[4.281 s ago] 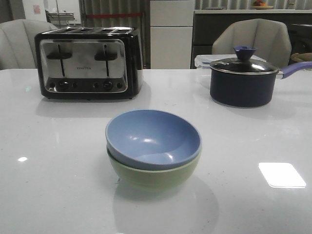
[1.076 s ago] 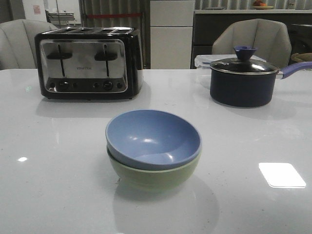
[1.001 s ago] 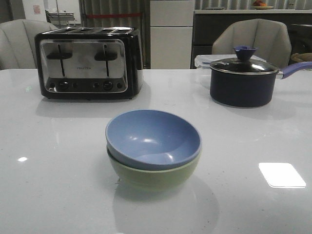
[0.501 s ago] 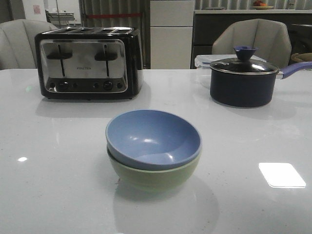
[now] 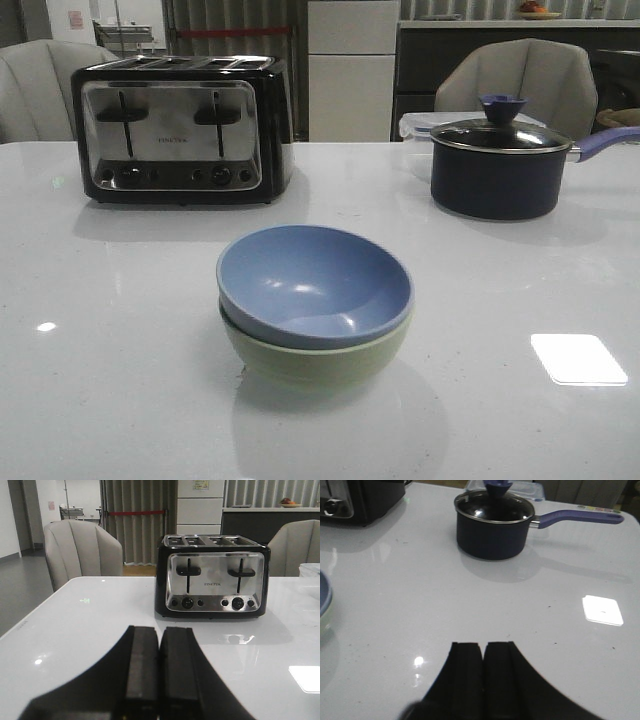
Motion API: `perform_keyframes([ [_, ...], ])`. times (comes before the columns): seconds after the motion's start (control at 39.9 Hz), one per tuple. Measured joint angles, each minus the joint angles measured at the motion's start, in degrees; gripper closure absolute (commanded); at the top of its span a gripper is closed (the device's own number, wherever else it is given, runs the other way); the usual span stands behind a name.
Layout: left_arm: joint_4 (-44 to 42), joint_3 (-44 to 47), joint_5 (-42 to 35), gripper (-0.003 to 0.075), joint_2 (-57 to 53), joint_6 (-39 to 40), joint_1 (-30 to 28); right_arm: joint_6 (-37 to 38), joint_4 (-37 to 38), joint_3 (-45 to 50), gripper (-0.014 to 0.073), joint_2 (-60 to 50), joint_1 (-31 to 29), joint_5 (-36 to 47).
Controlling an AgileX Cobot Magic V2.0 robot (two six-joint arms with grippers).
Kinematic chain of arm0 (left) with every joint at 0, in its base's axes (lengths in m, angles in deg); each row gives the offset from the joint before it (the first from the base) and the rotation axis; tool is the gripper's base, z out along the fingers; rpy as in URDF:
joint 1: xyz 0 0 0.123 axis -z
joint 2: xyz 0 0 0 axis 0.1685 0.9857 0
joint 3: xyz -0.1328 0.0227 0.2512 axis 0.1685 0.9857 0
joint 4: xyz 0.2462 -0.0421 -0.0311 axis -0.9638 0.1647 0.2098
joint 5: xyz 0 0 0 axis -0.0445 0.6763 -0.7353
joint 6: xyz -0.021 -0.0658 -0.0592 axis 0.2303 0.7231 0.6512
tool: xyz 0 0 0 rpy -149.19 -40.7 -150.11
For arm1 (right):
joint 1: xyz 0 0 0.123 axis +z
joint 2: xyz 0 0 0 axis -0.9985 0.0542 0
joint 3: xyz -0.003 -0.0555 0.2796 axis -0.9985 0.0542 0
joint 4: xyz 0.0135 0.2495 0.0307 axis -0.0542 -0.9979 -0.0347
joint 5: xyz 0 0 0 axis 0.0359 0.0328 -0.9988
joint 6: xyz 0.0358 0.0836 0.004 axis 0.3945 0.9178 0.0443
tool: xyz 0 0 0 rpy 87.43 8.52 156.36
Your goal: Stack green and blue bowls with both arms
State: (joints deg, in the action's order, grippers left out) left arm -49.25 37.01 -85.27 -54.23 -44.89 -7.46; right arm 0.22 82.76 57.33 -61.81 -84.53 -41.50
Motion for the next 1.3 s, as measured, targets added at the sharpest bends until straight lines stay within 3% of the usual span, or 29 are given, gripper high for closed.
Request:
perform_keyframes([
  [0.3, 0.0, 0.0, 0.0, 0.0627, 0.0, 0.0, 0.0, 0.0, 0.0, 11.5, 0.0537, -9.6, -1.7, 10.9],
  [0.6, 0.0, 0.0, -0.1, 0.0627, 0.0, 0.0, 0.0, 0.0, 0.0, 12.3, 0.0537, -9.7, -1.8, 18.1],
  [1.3, 0.0, 0.0, -0.1, 0.0627, 0.0, 0.0, 0.0, 7.2, 5.3, 12.3, 0.0536, -9.8, -1.9, 20.5],
])
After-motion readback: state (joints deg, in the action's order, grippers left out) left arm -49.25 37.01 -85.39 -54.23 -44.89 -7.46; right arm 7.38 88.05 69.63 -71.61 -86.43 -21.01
